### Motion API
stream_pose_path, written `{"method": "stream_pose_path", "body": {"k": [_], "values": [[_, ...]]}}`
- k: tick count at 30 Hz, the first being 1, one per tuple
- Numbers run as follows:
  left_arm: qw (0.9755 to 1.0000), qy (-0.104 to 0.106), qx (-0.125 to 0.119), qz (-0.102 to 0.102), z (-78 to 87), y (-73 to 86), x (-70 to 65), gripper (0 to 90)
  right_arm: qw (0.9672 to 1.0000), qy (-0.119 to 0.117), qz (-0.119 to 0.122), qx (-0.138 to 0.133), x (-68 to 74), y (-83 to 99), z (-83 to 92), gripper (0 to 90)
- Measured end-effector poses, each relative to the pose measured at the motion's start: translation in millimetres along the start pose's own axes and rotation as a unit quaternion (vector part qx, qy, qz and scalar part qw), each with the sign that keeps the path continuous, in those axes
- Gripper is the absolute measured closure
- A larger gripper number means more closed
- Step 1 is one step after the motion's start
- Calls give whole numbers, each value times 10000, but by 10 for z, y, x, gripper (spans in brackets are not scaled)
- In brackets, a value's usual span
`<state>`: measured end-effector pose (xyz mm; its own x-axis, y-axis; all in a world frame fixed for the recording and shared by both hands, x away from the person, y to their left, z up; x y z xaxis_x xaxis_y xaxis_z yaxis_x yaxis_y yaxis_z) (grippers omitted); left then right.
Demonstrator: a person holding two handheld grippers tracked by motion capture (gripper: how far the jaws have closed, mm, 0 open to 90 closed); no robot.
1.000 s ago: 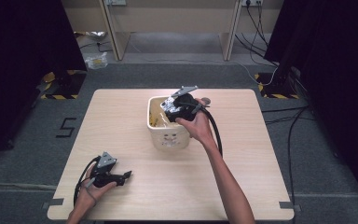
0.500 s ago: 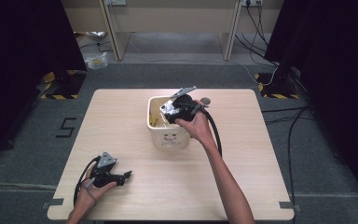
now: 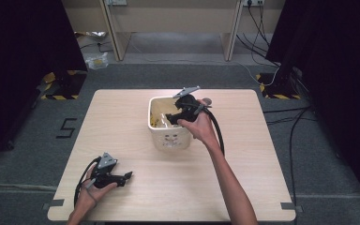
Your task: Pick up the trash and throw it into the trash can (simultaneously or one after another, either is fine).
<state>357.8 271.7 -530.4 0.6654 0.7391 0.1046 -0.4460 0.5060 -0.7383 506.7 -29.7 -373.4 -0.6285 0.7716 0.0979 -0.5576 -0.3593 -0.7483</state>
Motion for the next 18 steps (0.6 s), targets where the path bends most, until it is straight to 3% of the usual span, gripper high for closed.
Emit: {"method": "stream_pose_path", "body": {"k": [18], "values": [[10000,-7,-11,-5,-2,0,-2,147,9995,159,-61,-277,-109,50,271,227]]}}
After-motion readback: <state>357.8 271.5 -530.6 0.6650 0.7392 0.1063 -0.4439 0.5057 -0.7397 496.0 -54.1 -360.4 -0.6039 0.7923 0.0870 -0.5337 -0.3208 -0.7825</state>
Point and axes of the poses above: each handheld gripper's, and its own axes: z roughly backward along the jaws, y roughly out of its underside, x roughly to its left, the point moved 1 cm from there along -z, roughly forward along the jaws, and after that the axes turned 10 degrees about -z, right-handed, at the moved point
